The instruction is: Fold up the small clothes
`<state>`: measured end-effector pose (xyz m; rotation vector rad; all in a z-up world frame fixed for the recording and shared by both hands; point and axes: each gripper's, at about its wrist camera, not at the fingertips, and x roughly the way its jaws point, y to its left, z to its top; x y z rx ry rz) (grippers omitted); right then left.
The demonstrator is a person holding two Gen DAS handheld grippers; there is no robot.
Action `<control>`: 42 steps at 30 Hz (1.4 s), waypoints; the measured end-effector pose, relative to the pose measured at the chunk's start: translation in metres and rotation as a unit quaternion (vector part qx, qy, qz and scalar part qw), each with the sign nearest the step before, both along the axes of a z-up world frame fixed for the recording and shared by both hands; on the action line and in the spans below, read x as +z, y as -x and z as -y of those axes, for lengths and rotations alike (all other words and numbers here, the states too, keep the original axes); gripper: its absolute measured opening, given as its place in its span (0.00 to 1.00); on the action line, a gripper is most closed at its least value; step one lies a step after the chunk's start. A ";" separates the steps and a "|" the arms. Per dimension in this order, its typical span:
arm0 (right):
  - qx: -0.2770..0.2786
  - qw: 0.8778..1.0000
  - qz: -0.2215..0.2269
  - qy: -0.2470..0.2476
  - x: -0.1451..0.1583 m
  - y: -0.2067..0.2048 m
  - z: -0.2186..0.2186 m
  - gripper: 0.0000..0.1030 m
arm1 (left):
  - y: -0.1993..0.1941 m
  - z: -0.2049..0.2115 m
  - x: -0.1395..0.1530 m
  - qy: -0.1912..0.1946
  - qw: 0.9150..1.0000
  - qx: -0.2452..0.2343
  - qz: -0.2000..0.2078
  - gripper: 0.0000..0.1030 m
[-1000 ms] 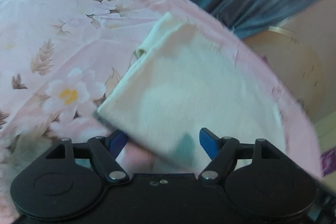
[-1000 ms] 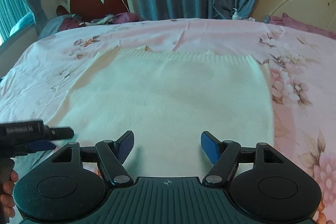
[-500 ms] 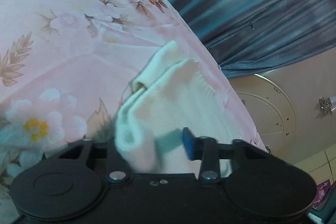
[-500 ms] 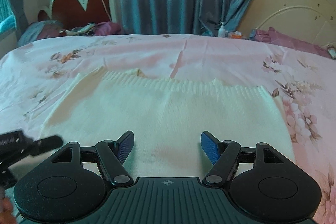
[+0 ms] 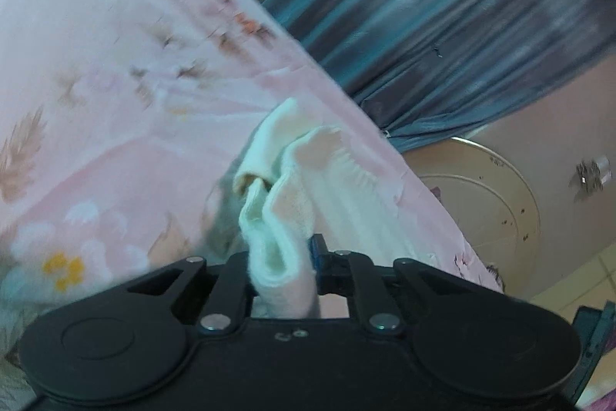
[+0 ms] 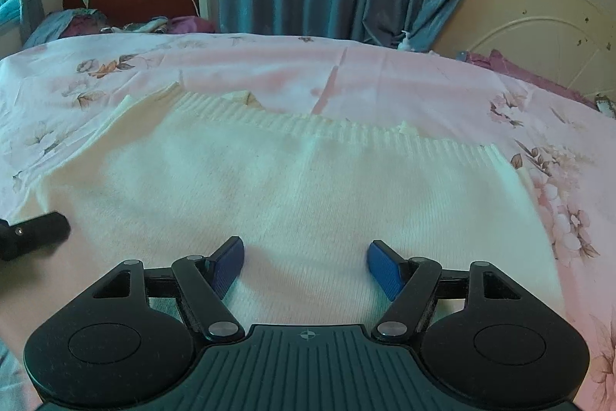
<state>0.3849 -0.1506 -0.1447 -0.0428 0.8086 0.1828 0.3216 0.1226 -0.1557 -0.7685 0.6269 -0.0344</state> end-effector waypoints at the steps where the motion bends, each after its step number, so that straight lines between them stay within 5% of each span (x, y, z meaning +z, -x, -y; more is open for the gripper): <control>1: 0.001 1.000 0.000 -0.003 0.000 0.001 0.001 0.68 | 0.000 0.003 0.005 -0.010 1.000 -0.006 0.007 0.06; 8: -0.011 0.999 0.005 -0.052 0.013 0.005 0.019 0.68 | -0.006 0.048 0.047 -0.105 0.988 -0.094 0.067 0.06; 15: -0.076 0.991 0.024 -0.104 0.037 0.024 0.094 0.68 | -0.006 0.136 0.070 -0.159 0.953 -0.228 0.122 0.06; 23: -0.142 0.983 0.040 -0.109 0.049 0.057 0.183 0.68 | 0.022 0.240 0.030 -0.192 0.909 -0.356 0.104 0.06; 26: -0.131 0.981 0.035 -0.140 0.052 0.064 0.194 0.68 | 0.034 0.255 0.014 -0.223 0.899 -0.366 0.088 0.12; 30: -0.094 0.976 0.011 -0.198 0.053 0.062 0.197 0.68 | 0.051 0.253 0.019 -0.243 0.884 -0.389 0.094 0.35; 31: -0.085 0.975 0.002 -0.205 0.051 0.061 0.193 0.68 | 0.056 0.250 0.020 -0.241 0.883 -0.392 0.092 0.51; 33: -0.068 0.974 -0.013 -0.214 0.047 0.062 0.185 0.68 | 0.062 0.234 0.021 -0.228 0.889 -0.388 0.088 0.61; 40: -0.071 0.966 -0.044 -0.246 0.030 0.051 0.187 0.68 | 0.073 0.179 0.042 -0.204 0.924 -0.309 0.094 0.61; 42: -0.070 0.960 -0.046 -0.266 0.027 0.047 0.188 0.60 | 0.070 0.166 0.050 -0.212 0.933 -0.275 0.098 0.61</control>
